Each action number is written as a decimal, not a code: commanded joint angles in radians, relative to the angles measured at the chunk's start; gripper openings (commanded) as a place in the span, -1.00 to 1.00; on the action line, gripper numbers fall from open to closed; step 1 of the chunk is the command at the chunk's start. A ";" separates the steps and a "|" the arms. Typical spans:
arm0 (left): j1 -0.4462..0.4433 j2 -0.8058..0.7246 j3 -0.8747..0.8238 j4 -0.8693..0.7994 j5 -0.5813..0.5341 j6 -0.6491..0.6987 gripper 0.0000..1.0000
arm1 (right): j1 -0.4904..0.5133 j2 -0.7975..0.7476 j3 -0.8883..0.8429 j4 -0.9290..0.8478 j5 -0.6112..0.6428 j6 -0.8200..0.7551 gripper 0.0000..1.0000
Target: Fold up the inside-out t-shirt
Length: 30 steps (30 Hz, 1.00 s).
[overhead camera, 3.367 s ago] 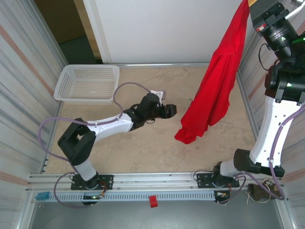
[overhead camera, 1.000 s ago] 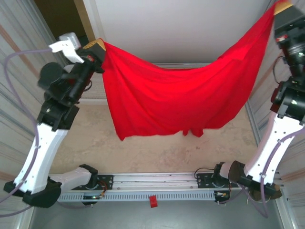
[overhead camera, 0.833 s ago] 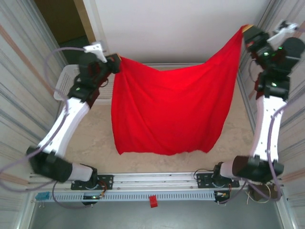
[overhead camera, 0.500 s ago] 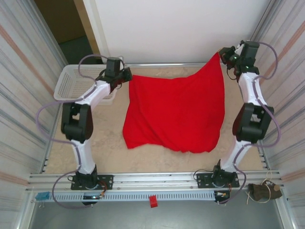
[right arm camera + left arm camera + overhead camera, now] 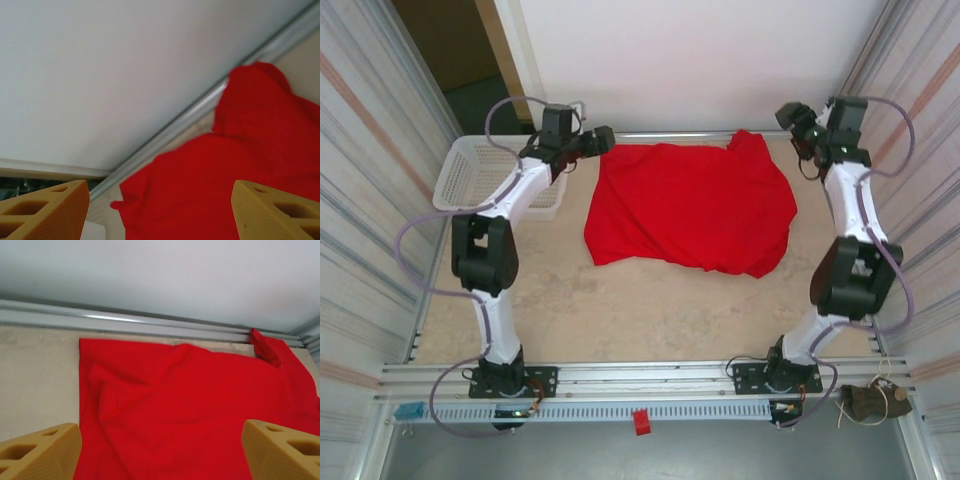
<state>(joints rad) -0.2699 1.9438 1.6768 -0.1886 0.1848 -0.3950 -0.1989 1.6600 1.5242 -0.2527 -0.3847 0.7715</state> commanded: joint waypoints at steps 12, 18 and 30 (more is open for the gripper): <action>-0.156 -0.405 -0.723 0.037 -0.057 -0.194 0.68 | 0.089 -0.555 -0.787 -0.234 0.301 0.007 0.64; -0.188 -0.297 -0.696 0.012 -0.089 -0.218 0.67 | 0.129 -0.542 -0.879 -0.209 0.286 0.023 0.64; -0.193 -0.187 -0.686 0.066 -0.097 -0.208 0.28 | 0.145 -0.354 -0.906 -0.035 0.208 -0.002 0.23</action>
<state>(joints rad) -0.4603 1.7439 0.9630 -0.1532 0.1028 -0.6121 -0.0635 1.2888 0.6239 -0.3370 -0.1516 0.7761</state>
